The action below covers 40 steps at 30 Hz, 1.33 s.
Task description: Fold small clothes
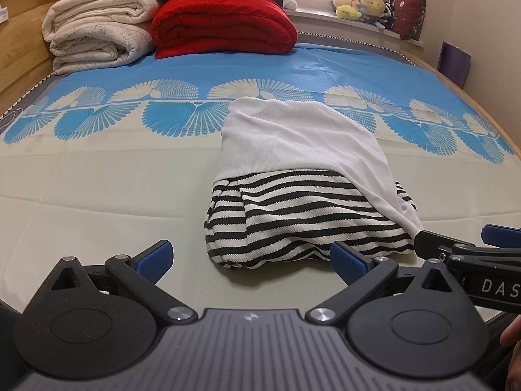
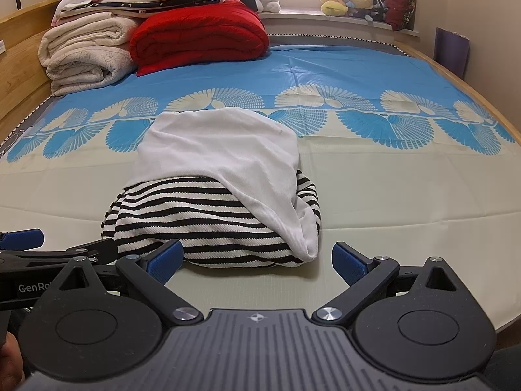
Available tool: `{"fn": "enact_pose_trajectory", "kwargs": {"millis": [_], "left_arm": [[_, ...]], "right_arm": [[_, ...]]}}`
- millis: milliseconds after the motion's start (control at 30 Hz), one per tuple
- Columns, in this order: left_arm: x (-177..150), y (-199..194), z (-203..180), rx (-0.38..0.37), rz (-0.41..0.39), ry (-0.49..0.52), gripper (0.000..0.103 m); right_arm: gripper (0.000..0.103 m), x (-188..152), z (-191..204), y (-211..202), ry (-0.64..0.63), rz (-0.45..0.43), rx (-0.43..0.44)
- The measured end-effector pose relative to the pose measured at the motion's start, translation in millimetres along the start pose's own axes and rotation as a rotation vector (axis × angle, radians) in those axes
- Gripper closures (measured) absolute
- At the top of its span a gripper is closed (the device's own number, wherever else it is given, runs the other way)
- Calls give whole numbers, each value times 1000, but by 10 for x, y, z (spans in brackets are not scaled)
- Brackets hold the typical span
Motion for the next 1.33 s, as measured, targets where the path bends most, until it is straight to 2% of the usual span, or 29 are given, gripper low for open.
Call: {"fn": "enact_pose_trajectory", "kwargs": {"millis": [1333], "left_arm": [[-11, 39, 21, 0, 1, 0, 1]], "right_arm": [[5, -26, 28, 37, 13, 9, -7]]}}
Point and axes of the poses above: each gripper's, at about its wrist camera, not at the fingertips, and y roughly the way its jaws point, z to its left, x to its top, the point moved 6 cm from there along y, roughly the way its jaws point
